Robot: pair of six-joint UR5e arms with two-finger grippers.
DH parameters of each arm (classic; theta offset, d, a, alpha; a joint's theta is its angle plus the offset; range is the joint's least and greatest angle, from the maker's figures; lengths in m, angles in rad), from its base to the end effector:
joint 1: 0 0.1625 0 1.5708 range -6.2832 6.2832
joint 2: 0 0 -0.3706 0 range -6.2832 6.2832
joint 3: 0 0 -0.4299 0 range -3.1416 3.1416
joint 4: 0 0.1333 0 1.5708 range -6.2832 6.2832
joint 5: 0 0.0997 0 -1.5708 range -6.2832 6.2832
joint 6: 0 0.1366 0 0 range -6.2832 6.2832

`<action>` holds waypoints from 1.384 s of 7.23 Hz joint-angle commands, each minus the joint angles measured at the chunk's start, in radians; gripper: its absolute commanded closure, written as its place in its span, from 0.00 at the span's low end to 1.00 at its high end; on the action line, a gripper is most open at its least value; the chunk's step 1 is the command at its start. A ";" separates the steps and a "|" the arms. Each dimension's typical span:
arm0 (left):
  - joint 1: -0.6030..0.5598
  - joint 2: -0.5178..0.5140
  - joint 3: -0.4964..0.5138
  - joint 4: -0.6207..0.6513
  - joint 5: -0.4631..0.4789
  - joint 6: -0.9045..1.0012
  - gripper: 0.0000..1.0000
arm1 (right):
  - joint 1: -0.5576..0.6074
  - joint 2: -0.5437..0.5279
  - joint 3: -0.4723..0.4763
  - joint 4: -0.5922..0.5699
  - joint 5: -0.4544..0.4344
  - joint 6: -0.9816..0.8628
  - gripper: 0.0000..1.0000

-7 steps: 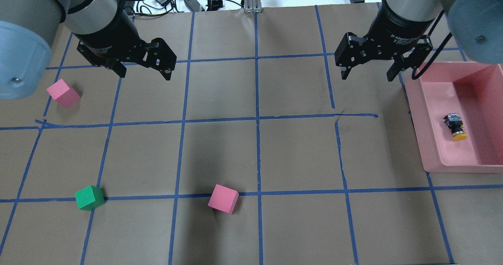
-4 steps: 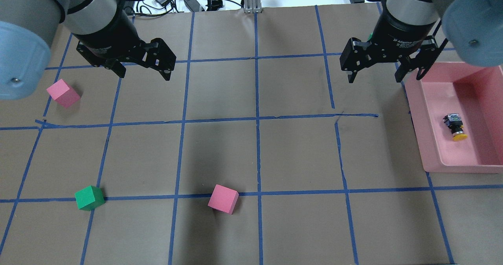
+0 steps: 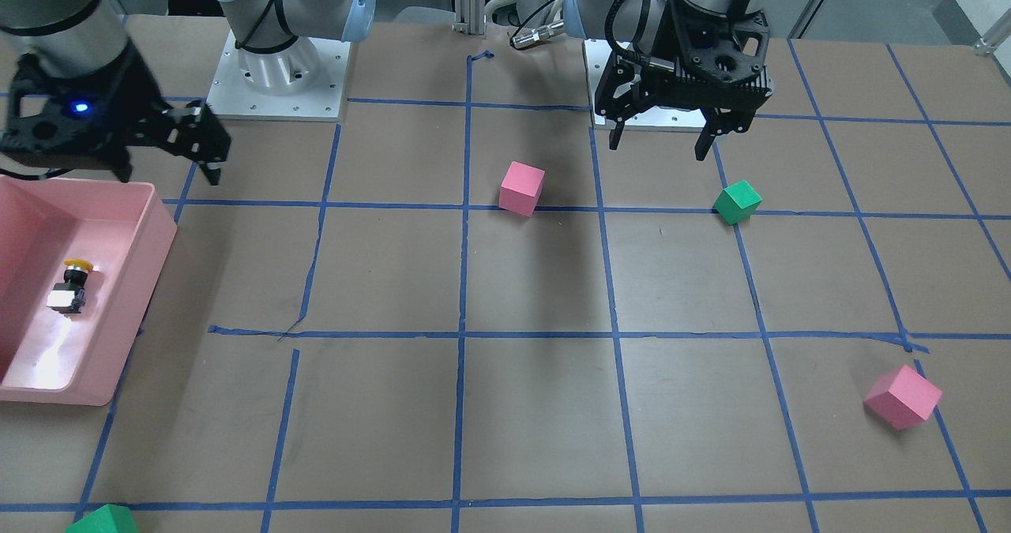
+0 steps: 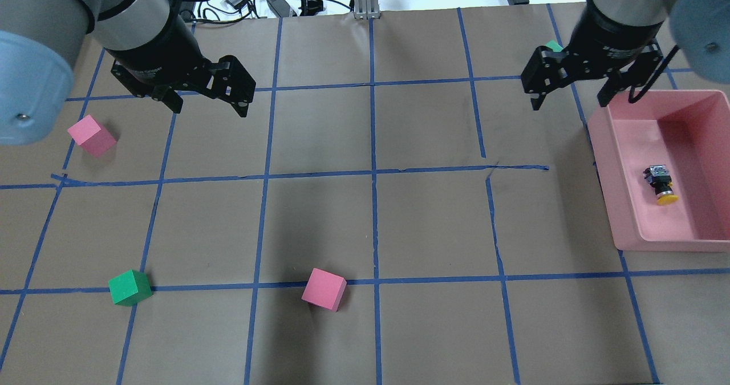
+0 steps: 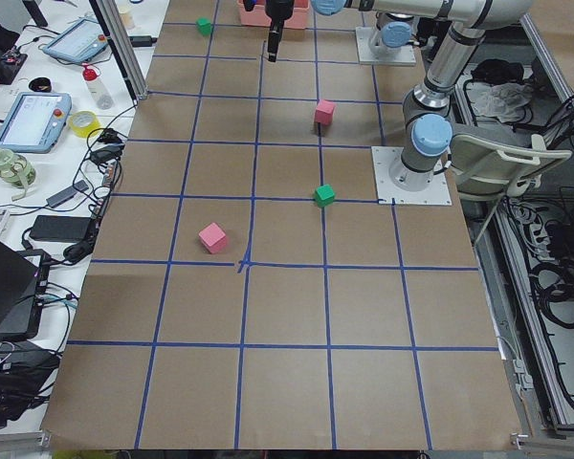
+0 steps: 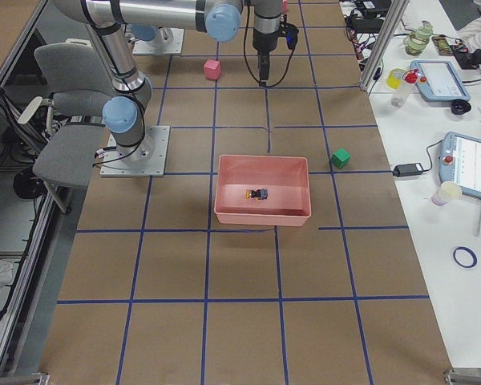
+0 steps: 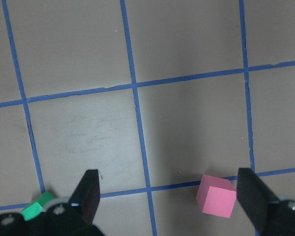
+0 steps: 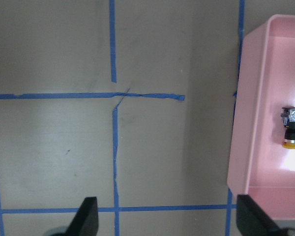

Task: Align button upright
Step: 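Move the right gripper over the pink tray toward the black button switch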

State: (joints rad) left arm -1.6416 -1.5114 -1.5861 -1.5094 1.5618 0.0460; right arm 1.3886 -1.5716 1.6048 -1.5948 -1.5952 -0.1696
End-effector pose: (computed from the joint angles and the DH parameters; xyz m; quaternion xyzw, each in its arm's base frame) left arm -0.1711 -0.5102 0.4261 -0.0585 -0.9969 0.0527 0.0051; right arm 0.0322 -0.5426 0.3814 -0.0062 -0.9999 -0.0067 0.0112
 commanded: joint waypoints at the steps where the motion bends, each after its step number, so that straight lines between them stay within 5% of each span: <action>1: 0.000 0.000 0.000 0.000 0.000 0.000 0.00 | -0.208 0.062 0.010 -0.011 0.003 -0.121 0.00; 3: 0.000 0.000 0.000 0.000 0.000 0.000 0.00 | -0.372 0.139 0.064 -0.136 0.006 -0.235 0.01; 8: 0.000 -0.001 0.000 0.000 0.000 0.000 0.00 | -0.467 0.295 0.300 -0.641 0.009 -0.409 0.01; 10: 0.000 0.000 0.000 0.000 0.001 0.000 0.00 | -0.467 0.337 0.302 -0.663 0.009 -0.409 0.00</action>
State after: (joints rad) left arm -1.6414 -1.5115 -1.5861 -1.5094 1.5619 0.0460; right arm 0.9255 -1.2584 1.9008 -2.2309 -1.5870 -0.5727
